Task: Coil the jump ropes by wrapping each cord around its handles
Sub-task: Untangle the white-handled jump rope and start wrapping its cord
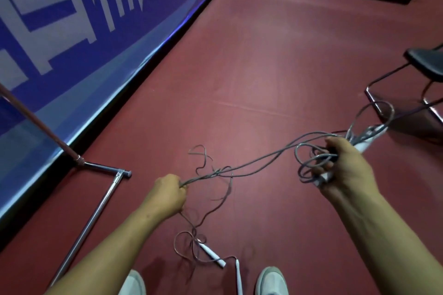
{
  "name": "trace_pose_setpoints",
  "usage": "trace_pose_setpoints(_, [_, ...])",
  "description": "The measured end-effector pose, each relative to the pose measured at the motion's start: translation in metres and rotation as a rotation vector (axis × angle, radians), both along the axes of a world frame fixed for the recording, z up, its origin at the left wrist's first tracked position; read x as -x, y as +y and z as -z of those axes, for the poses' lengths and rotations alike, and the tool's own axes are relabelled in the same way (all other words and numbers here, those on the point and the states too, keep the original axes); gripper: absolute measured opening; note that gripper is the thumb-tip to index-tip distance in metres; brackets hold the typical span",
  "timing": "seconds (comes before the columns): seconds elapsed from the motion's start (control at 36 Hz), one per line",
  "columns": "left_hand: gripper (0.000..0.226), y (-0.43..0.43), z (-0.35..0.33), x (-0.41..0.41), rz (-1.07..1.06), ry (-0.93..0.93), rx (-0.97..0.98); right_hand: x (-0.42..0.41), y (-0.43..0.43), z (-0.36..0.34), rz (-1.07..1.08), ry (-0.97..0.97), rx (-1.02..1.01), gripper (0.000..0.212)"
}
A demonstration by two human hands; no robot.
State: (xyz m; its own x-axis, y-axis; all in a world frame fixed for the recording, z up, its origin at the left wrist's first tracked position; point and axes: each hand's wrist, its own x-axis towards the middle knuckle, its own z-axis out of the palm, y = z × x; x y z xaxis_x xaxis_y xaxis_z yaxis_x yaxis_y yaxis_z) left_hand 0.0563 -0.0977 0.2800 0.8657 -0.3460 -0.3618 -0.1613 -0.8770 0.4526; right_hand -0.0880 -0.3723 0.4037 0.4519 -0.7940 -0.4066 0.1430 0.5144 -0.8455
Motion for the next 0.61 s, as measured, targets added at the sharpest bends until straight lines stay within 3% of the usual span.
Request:
trace_pose_setpoints(0.17, [0.024,-0.015,-0.022,0.009,0.062,-0.047,0.081,-0.005,0.02,0.006,-0.25,0.144,0.156,0.02])
trace_pose_setpoints(0.25, [0.103,-0.026,-0.029,0.02,0.19,0.019,0.14,-0.006,0.034,0.001,-0.417,0.093,0.187,0.027])
trace_pose_setpoints(0.31, [0.112,-0.036,-0.035,0.028,0.322,-0.003,0.315,-0.004,0.042,-0.004,-0.578,0.041,0.201,0.032])
trace_pose_setpoints(0.39, [0.108,-0.055,-0.048,0.043,0.452,0.101,0.57,0.0,0.05,-0.012,-0.844,-0.01,0.224,0.027])
trace_pose_setpoints(0.47, [0.101,-0.074,-0.054,0.061,0.411,0.281,0.735,0.004,0.053,-0.022,-1.04,-0.144,0.149,0.02])
trace_pose_setpoints(0.53, [0.074,-0.083,-0.059,0.068,0.373,0.236,0.662,0.006,0.054,-0.027,-1.136,-0.255,0.08,0.017])
trace_pose_setpoints(0.61, [0.019,-0.093,-0.062,0.07,0.339,0.244,0.595,0.009,0.049,-0.029,-1.146,-0.387,-0.077,0.036])
